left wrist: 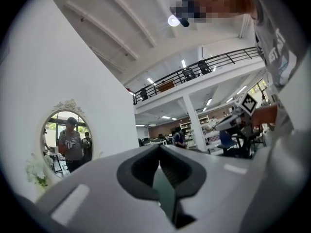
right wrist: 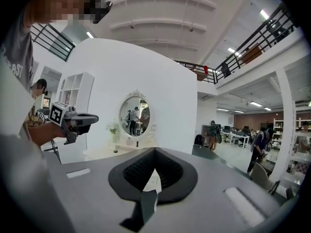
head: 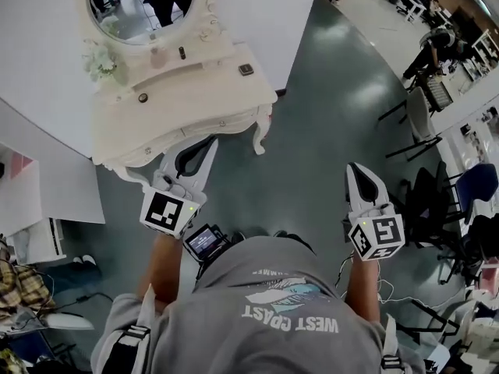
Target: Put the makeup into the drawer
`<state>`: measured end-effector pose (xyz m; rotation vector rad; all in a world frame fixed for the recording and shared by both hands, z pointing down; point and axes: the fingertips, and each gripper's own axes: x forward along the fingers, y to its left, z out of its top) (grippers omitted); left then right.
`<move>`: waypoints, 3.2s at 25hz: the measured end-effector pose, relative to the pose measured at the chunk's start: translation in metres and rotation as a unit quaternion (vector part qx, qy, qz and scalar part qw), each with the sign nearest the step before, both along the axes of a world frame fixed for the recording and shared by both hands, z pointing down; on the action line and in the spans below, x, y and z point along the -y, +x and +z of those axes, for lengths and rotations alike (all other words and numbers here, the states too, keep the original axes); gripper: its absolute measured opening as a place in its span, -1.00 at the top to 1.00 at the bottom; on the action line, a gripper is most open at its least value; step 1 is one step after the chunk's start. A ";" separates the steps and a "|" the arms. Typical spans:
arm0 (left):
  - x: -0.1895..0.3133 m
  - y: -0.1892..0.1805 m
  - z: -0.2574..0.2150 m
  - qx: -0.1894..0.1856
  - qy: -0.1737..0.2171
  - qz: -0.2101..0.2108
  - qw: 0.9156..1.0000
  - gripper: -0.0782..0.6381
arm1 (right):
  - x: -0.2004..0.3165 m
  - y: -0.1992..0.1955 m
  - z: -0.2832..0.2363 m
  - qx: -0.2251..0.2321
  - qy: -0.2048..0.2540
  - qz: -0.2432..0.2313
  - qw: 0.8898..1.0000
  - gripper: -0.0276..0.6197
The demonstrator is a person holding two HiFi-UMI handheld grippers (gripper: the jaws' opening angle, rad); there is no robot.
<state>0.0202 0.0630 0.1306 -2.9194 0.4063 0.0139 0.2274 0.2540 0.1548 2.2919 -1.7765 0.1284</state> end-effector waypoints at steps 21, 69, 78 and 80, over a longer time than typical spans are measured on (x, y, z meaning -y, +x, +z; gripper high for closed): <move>0.160 0.023 0.086 0.056 -0.065 -0.192 0.978 0.78 | 0.319 0.120 0.045 0.018 -0.023 -0.165 0.986 0.91; 0.339 -0.103 0.442 0.126 -0.260 -0.482 0.827 0.78 | 0.683 0.197 0.433 0.014 -0.293 -0.164 0.942 0.04; 0.356 -0.115 0.470 0.133 -0.247 -0.503 0.818 0.77 | 0.688 0.205 0.478 0.040 -0.336 -0.151 0.929 -0.22; 0.357 -0.114 0.477 0.138 -0.244 -0.510 0.813 0.77 | 0.690 0.211 0.486 0.049 -0.339 -0.150 0.927 -0.22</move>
